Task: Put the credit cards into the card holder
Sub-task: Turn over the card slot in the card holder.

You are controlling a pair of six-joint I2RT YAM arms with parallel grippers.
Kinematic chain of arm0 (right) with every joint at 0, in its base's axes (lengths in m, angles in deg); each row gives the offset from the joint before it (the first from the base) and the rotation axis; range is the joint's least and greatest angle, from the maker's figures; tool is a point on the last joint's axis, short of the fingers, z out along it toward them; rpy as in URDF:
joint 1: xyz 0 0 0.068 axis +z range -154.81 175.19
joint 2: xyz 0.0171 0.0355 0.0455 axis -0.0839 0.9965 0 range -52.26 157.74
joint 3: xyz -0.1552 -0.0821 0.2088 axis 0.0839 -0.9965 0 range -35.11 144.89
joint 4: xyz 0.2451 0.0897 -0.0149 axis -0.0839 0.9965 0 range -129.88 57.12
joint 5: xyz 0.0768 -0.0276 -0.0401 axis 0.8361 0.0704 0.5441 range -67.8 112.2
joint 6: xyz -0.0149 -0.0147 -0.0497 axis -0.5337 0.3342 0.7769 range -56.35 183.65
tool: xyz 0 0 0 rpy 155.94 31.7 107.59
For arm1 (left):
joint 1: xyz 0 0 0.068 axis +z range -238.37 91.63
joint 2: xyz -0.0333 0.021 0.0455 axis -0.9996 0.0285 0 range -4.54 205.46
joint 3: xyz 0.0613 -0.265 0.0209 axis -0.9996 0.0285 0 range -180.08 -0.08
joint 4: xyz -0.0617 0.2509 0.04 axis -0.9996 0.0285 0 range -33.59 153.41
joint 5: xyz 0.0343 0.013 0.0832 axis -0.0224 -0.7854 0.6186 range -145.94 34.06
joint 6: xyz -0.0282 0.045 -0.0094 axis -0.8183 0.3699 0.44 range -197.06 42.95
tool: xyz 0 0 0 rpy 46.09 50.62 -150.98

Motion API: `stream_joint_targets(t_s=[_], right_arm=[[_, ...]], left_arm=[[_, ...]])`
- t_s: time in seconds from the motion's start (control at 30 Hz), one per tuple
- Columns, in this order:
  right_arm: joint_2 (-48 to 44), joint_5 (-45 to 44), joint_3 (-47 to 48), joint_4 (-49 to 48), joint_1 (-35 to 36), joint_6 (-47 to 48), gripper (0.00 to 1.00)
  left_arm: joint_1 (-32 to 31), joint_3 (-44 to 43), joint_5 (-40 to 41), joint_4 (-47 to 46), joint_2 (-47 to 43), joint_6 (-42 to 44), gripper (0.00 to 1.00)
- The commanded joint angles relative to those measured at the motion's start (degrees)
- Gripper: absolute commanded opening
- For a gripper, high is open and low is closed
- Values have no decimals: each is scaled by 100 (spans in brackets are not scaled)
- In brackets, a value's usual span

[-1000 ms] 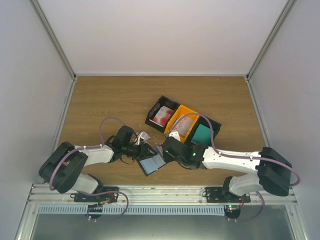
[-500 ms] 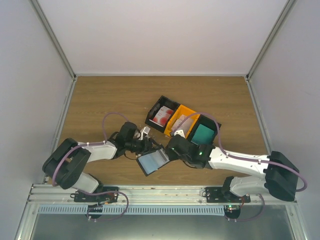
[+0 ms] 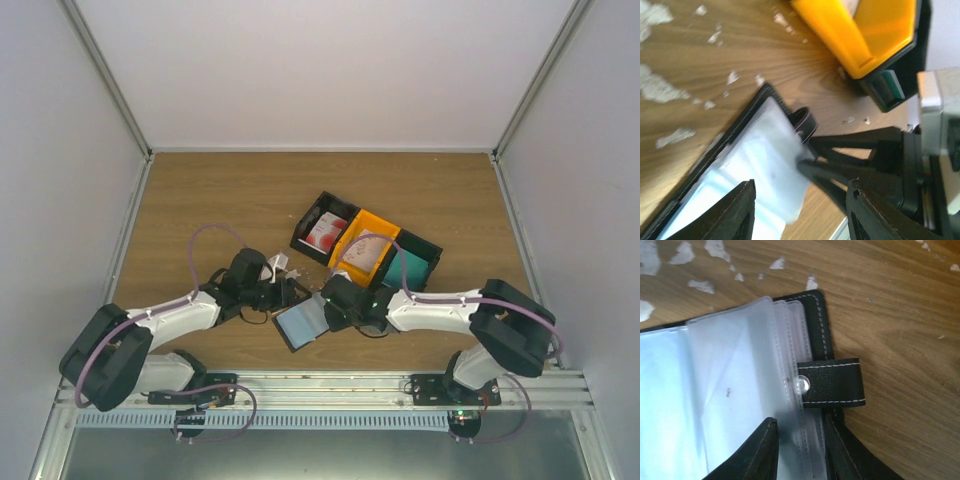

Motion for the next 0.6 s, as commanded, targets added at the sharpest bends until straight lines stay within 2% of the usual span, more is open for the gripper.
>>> stream_joint_targets(t_s=[0.0,0.13,0.27,0.43,0.57], right_arm=[[270,-340,221,138,-51,-126,24],[439,-289,301,226,-71,-159,22],[210,-215,345,264,-70,-144,24],[-505,-492,513,528,-129,-31,35],[-1050,-808,691,994,-455,257,44]], left_arm=[[-34,252,339,273,-196,143,51],[-25,378,514,457,-312,168,49],[-18,503,711,817,-550,189,50],[-16,544,975,1213,-994,206,54],[7,572,1183,1498,-1318,210,57]])
